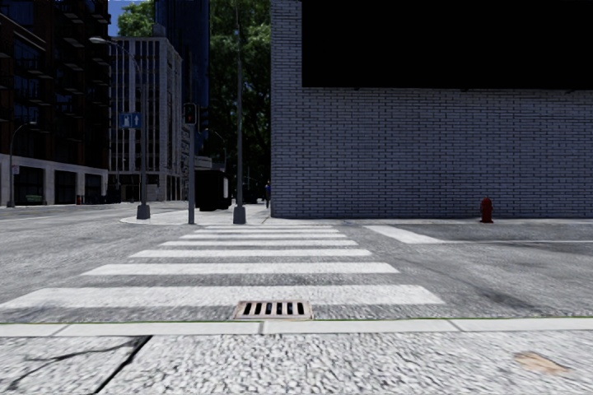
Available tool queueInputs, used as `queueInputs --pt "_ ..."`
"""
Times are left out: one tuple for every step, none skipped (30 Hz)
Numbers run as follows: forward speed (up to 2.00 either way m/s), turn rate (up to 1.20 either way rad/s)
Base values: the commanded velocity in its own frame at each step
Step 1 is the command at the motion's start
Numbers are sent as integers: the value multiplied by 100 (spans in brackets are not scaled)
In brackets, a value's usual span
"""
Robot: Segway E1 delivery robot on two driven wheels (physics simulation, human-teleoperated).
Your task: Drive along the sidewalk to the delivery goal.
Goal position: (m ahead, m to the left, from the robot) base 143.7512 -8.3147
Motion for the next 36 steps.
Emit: queueInputs --pt "200 32" --pt "200 26" --pt "200 25" --pt "200 23" --pt "200 23" --pt "200 0" --pt "200 0" --pt "200 0" --pt "200 0" --pt "200 0" --pt "200 0" --pt "200 0" --pt "200 0" --pt "200 0" --pt "200 0" --pt "200 0" --pt "200 0" --pt "200 0" --pt "200 0" --pt "200 0" --pt "200 0" --pt "200 0" --pt "200 0" --pt "200 0" --pt "200 0" --pt "196 0" --pt "167 0" --pt "155 0" --pt "143 0" --pt "143 0" --pt "139 0" --pt "135 0" --pt "132 0" --pt "129 0" --pt "127 0" --pt "127 0"
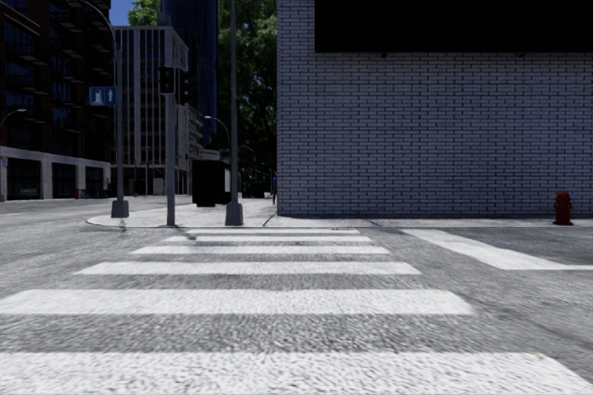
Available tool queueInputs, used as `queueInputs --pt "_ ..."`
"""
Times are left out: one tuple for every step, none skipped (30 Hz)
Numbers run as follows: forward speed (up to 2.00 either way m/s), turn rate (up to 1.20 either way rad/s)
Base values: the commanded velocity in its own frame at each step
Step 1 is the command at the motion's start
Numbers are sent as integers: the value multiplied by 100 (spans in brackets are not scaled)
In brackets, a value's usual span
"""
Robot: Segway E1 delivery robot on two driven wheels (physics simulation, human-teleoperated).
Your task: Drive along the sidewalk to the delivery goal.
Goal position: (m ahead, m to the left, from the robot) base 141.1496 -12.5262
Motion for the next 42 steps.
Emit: queueInputs --pt "127 0" --pt "127 0" --pt "127 0" --pt "127 0" --pt "127 0" --pt "127 0" --pt "127 0" --pt "127 0" --pt "127 0" --pt "127 0" --pt "127 0" --pt "127 0" --pt "127 0" --pt "127 0" --pt "127 0" --pt "127 0" --pt "127 0" --pt "127 0" --pt "127 0" --pt "127 0" --pt "127 0" --pt "127 0" --pt "127 0" --pt "127 0" --pt "127 0" --pt "127 0" --pt "200 0" --pt "200 0" --pt "200 0" --pt "200 0" --pt "200 0" --pt "200 0" --pt "200 0" --pt "200 0" --pt "200 0" --pt "200 0" --pt "200 0" --pt "200 0" --pt "200 0" --pt "200 0" --pt "200 0" --pt "200 0"
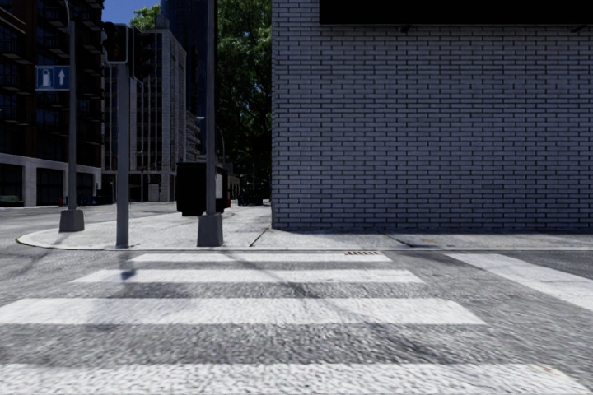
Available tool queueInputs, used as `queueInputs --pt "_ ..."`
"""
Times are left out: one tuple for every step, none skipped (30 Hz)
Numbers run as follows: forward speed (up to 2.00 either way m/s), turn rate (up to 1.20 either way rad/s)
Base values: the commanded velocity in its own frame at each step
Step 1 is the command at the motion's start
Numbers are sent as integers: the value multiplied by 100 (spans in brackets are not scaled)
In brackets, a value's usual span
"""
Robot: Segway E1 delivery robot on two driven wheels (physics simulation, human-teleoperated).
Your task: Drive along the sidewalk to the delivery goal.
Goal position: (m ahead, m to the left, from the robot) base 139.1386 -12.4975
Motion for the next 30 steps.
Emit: queueInputs --pt "200 0" --pt "200 0" --pt "200 0" --pt "200 0" --pt "200 0" --pt "200 0" --pt "200 0" --pt "200 0" --pt "200 0" --pt "200 0" --pt "200 0" --pt "200 0" --pt "200 0" --pt "200 0" --pt "200 0" --pt "200 0" --pt "200 0" --pt "200 0" --pt "200 0" --pt "200 0" --pt "200 0" --pt "200 0" --pt "200 0" --pt "200 0" --pt "200 0" --pt "200 0" --pt "200 0" --pt "200 0" --pt "200 0" --pt "200 0"
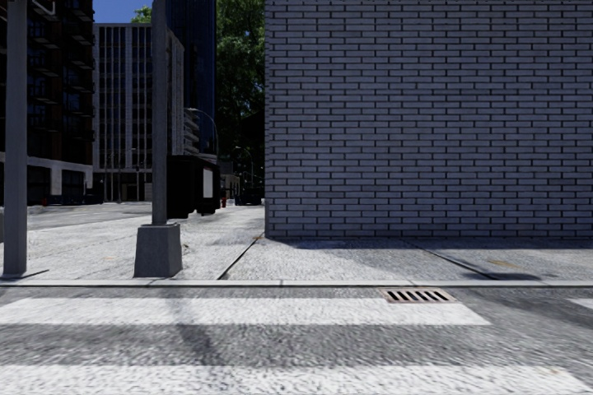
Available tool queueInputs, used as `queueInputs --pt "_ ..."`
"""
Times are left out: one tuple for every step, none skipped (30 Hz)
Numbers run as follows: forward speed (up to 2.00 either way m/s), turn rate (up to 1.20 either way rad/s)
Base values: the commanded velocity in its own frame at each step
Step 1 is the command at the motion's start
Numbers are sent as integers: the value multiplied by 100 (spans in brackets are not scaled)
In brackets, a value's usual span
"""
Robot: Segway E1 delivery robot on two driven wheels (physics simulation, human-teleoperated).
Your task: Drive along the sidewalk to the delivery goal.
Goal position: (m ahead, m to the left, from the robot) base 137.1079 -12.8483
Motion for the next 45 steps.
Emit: queueInputs --pt "200 0" --pt "200 0" --pt "200 0" --pt "200 0" --pt "200 0" --pt "200 0" --pt "200 0" --pt "200 0" --pt "200 0" --pt "200 0" --pt "200 0" --pt "200 0" --pt "200 0" --pt "200 0" --pt "200 0" --pt "200 0" --pt "200 0" --pt "200 0" --pt "200 0" --pt "200 0" --pt "200 0" --pt "200 4" --pt "200 12" --pt "200 16" --pt "200 16" --pt "200 18" --pt "200 20" --pt "200 25" --pt "200 26" --pt "200 26" --pt "200 26" --pt "190 26" --pt "176 26" --pt "171 26" --pt "171 26" --pt "169 26" --pt "167 26" --pt "163 26" --pt "159 27" --pt "159 27" --pt "156 31" --pt "154 36" --pt "152 37" --pt "152 39" --pt "152 39"
